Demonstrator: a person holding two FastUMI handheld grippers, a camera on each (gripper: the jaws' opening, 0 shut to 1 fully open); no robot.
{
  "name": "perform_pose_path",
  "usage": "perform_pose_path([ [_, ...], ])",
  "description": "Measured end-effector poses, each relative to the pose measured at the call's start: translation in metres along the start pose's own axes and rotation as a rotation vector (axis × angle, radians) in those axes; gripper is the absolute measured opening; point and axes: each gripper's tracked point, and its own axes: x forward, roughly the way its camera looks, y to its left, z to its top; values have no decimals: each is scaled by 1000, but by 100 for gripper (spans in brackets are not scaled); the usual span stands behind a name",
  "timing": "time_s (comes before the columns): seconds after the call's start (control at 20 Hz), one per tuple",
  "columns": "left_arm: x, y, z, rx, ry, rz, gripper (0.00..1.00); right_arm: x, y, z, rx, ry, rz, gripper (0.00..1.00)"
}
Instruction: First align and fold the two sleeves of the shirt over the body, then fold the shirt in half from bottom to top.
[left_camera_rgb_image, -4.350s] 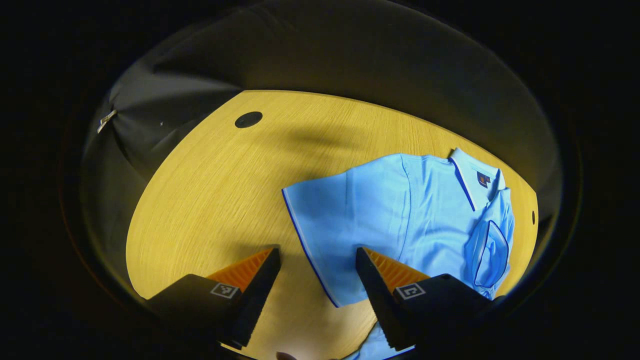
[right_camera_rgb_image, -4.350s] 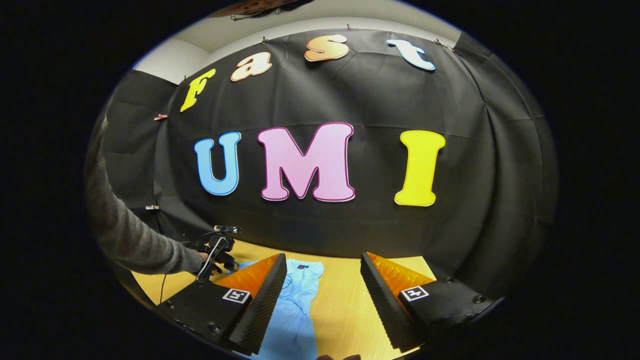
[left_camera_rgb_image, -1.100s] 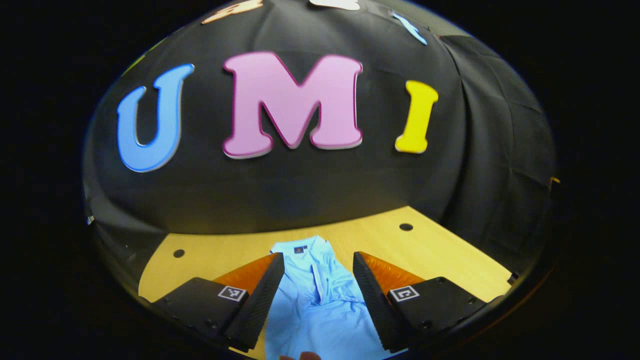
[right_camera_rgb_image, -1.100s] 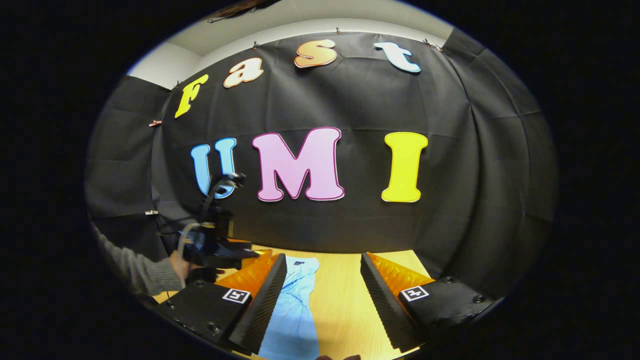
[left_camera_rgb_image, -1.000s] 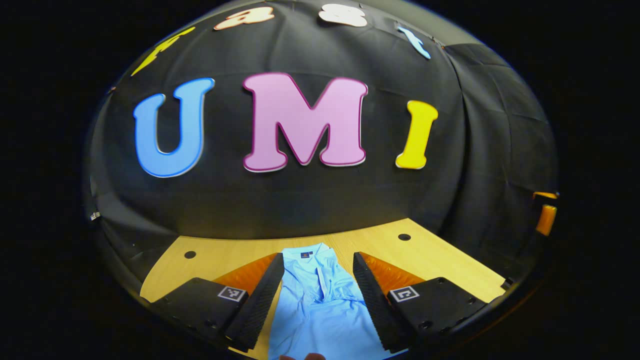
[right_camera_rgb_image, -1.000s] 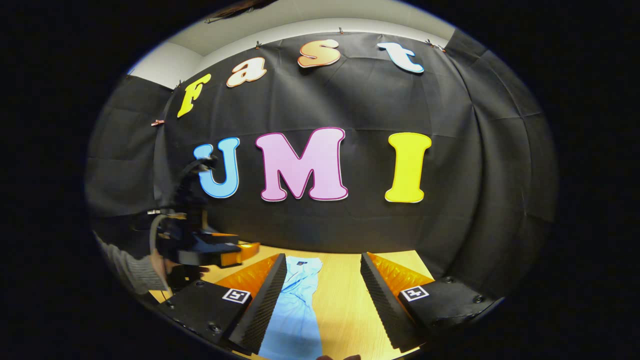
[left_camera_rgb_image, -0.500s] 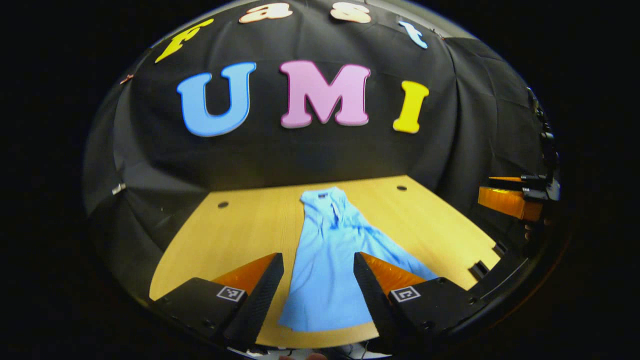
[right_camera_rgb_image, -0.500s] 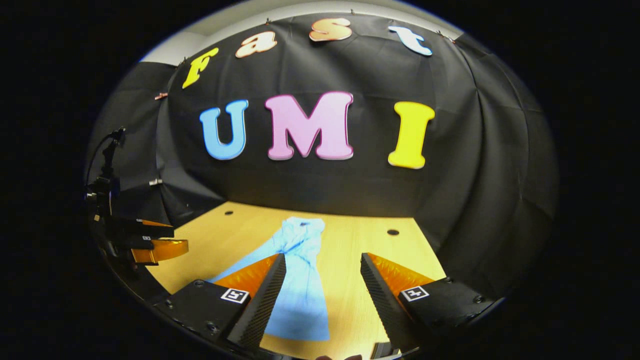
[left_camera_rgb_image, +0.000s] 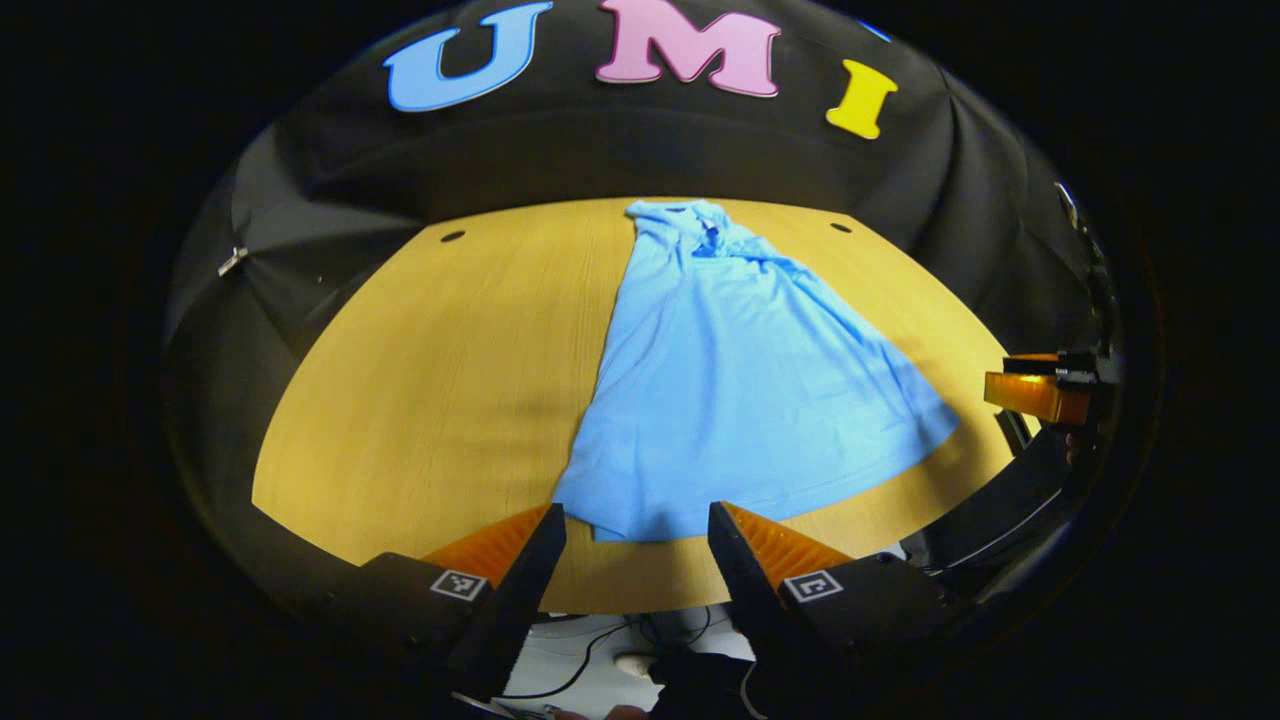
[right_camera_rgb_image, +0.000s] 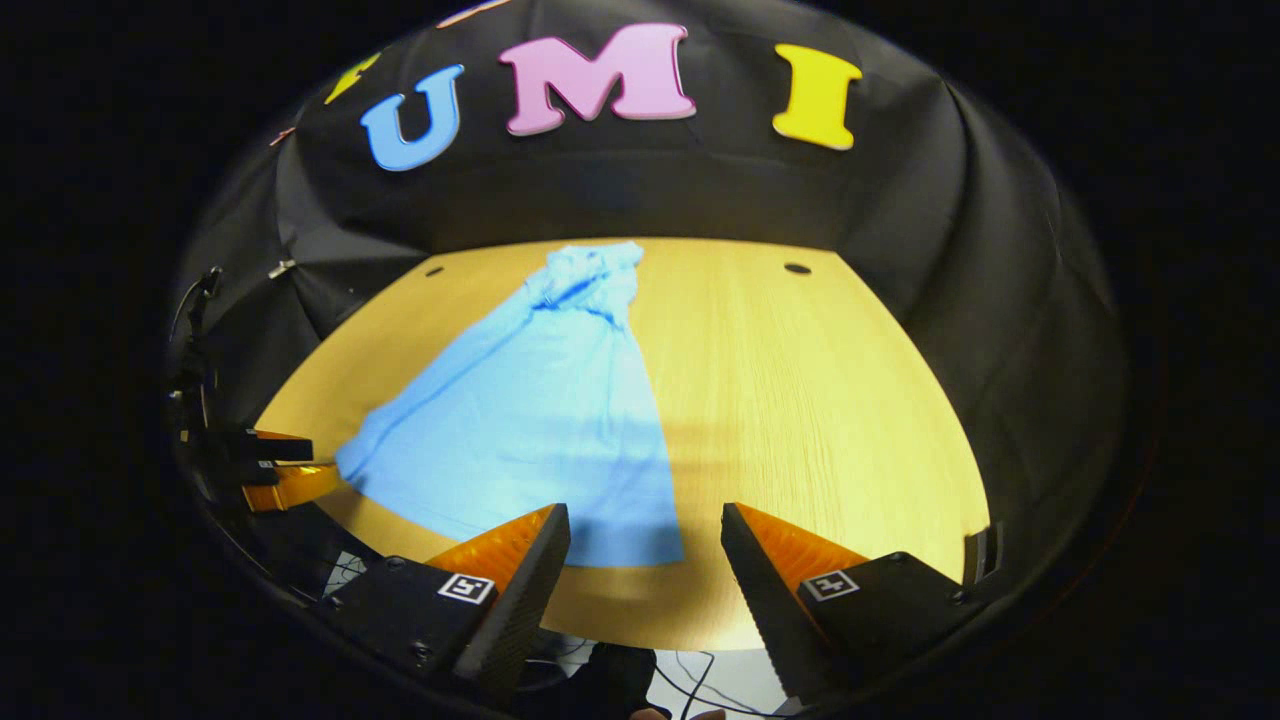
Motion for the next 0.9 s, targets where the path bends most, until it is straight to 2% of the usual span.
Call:
perform_pose_path([
  [0.25, 17, 7, -3, 22, 47, 22, 92, 28, 1, -20, -19, 73, 5, 95],
  [0.55, 31, 1, -8, 10, 77, 2, 93, 48, 18, -37, -39, 140, 8, 95],
  [0.65, 30, 2, -9, 4, 84, -1, 94, 54, 25, -33, -53, 130, 14, 95],
  [0.75, 32, -1, -8, 23, 94, -18, 87, 53, 29, -30, -54, 132, 23, 93],
  [0.8, 30, -3, -8, 35, 98, -28, 80, 56, 33, -30, -59, 134, 36, 88],
  [0.85, 31, -8, -8, 42, 102, -38, 76, 56, 37, -29, -73, 134, 49, 76],
  [0.9, 33, -10, -5, 44, 97, -43, 62, 59, 42, -30, -74, 137, 62, 67],
])
